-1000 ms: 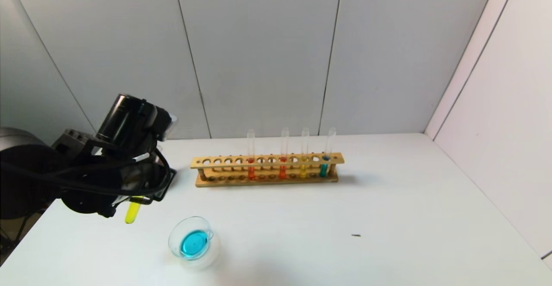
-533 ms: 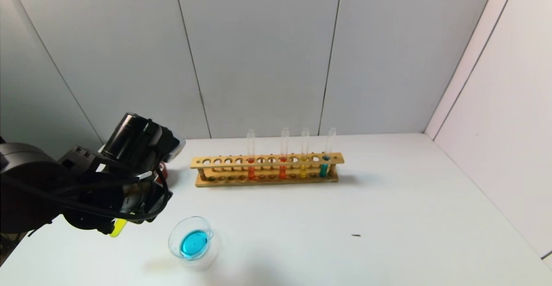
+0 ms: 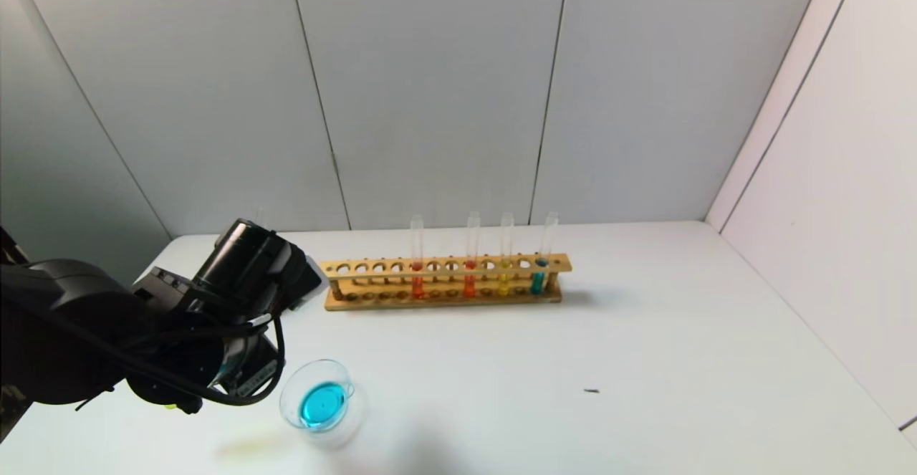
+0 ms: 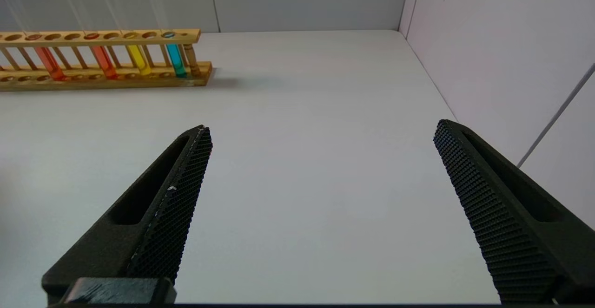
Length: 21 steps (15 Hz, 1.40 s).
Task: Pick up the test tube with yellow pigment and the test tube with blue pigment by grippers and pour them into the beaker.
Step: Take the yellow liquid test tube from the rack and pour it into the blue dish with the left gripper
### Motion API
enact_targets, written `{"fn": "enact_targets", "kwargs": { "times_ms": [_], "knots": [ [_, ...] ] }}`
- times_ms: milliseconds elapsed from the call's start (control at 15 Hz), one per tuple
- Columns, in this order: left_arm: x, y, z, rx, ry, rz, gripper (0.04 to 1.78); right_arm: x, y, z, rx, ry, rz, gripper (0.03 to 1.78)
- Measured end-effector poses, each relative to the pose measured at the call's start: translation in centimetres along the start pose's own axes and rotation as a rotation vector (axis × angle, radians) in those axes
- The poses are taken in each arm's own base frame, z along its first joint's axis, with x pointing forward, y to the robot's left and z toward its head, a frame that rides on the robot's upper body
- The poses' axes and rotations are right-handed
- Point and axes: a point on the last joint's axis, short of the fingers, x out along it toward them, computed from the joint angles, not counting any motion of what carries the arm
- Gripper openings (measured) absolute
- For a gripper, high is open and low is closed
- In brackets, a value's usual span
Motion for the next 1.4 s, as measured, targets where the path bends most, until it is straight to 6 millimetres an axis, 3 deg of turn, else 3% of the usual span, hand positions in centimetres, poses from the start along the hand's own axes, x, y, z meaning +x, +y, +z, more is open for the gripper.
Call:
{"fn": "enact_targets", "kwargs": {
  "times_ms": [733, 1400],
  "knots": [
    [2.0, -3.6, -0.4, 0.273, 0.185, -0.107, 0.32, 0.0, 0.0, 0.0, 0.0, 0.0, 0.0, 1.74],
    [3.5, -5.7, -0.4, 0.384, 0.277, -0.155, 0.32, 0.0, 0.0, 0.0, 0.0, 0.0, 0.0, 1.74]
  ]
}}
